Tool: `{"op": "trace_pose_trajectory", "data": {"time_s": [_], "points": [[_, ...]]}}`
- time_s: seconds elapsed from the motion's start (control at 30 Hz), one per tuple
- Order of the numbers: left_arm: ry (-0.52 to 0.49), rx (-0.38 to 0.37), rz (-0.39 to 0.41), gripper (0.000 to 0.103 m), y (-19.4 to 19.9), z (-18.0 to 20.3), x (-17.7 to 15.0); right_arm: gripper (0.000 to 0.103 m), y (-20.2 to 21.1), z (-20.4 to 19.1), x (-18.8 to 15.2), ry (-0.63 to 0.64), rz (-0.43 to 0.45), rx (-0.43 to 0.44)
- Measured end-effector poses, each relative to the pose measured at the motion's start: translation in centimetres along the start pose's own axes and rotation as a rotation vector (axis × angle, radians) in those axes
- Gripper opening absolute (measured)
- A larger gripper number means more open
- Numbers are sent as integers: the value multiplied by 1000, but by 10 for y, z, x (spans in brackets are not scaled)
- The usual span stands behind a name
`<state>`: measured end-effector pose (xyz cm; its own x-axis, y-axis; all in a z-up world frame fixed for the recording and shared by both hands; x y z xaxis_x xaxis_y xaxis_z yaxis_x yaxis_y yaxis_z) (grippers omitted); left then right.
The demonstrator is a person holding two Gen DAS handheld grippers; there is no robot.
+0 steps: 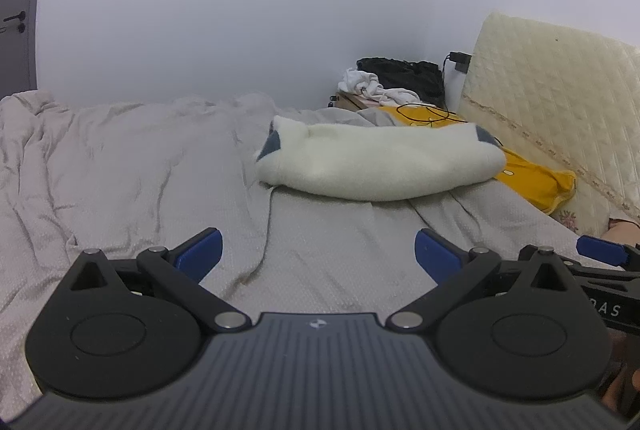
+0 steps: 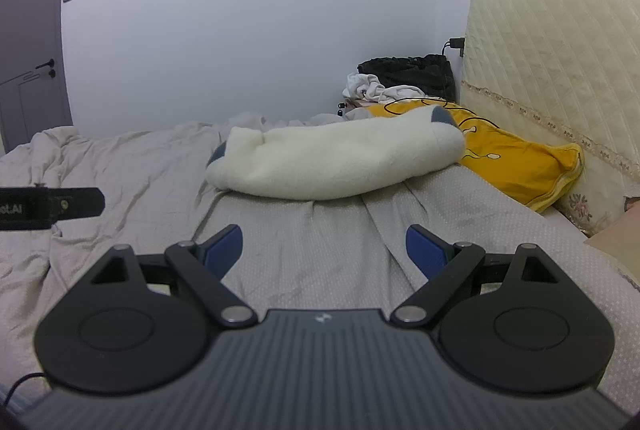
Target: Fold large clothes
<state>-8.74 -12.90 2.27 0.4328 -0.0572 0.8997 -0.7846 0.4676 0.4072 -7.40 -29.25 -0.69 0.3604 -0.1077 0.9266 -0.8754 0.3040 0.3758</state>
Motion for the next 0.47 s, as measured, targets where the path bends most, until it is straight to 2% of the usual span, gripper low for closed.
{"op": "trace_pose_trajectory", "data": {"time_s": [0.47], "points": [[2,-4,3,103,1,-2,-1,90,-2,2,0,-6,-5,1]]}}
Point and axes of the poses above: each gripper's, at about its wrist camera, not at the fingertips, and y roughly against the way its jaws point, z to its right, x to its top, the point moved 1 cm from there along -y, roughly the way its jaws point, and after that the axes turned 6 degrees about -x, right-handed, at the moved point
